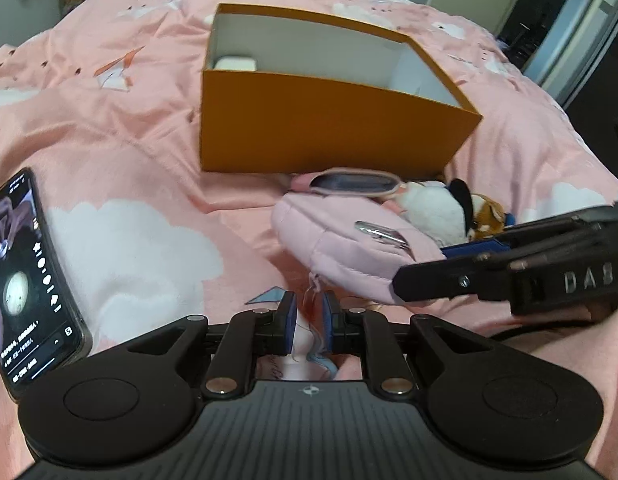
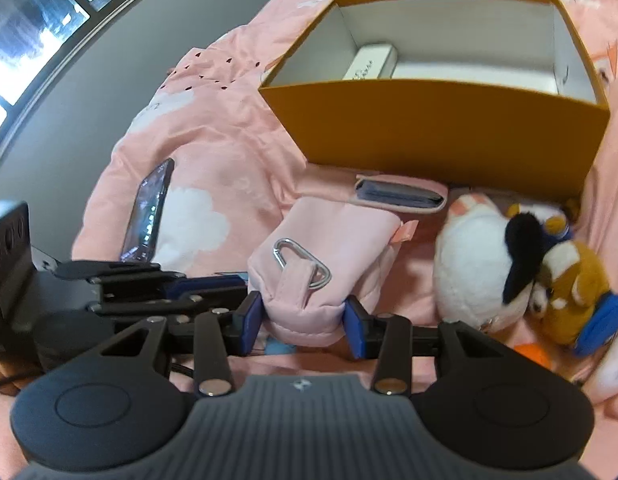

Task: Organize objects
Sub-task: 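Grasp the pink pouch with the left gripper while the right gripper grasps the pink wallet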

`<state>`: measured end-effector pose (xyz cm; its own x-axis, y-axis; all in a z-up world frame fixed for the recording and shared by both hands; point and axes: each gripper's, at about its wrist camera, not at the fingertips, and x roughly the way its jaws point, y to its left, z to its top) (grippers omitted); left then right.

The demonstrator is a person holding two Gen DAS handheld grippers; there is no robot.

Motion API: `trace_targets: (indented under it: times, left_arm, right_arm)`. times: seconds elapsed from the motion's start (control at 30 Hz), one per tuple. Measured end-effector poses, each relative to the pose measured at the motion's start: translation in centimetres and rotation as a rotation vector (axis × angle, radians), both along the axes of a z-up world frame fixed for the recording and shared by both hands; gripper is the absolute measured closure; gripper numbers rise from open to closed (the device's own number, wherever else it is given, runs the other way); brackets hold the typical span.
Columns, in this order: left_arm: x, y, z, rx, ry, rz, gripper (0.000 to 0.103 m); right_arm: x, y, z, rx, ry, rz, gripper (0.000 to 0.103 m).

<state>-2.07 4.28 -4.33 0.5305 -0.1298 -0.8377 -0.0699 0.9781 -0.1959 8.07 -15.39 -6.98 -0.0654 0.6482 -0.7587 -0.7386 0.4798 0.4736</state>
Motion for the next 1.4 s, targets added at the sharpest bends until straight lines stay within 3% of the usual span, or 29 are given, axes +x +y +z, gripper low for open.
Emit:
trace_targets:
  times: [0.23, 0.6, 0.77, 0.93, 1.13, 1.23, 1.4]
  left_arm:
    - [0.9, 0.3, -0.3, -0.014, -0.018, 0.0, 0.084]
    - [2.6, 1.5, -0.6, 0.0, -0.075, 0.005, 0.059]
    - [4.1, 1.0, -1.1, 0.028, -0.081, -0.045, 0.056]
    - [5.6, 0.7, -2.6, 0.007, -0.051, -0.06, 0.052]
    - [5.5, 1.0, -3.0, 0.017, -0.044, -0.021, 0.073]
    - [5.2, 1.5, -2.6, 0.004, -0.034, 0.02, 0.077]
    - [4.7, 2.5, -1.6, -0.016, -0.004, 0.105, 0.079]
  right_arm:
    - [1.4, 1.0, 0.2, 0.058, 0.031, -0.06, 0.057]
    - [3.1, 3.5, -0.4, 0.117, -0.041, -0.123, 0.056]
    - [3.9, 4.4, -0.8, 0.13, -0.048, -0.136, 0.055]
    - [4.2, 4.4, -0.6, 0.138, -0.07, -0.133, 0.052]
    - [4.7, 3.1, 0.3, 0.152, -0.121, -0.167, 0.048]
    - [5.6, 2.0, 0.3, 0.15, -0.108, -0.222, 0.047]
    - [7.2, 3.7, -1.5, -0.003, -0.12, -0.206, 0.047]
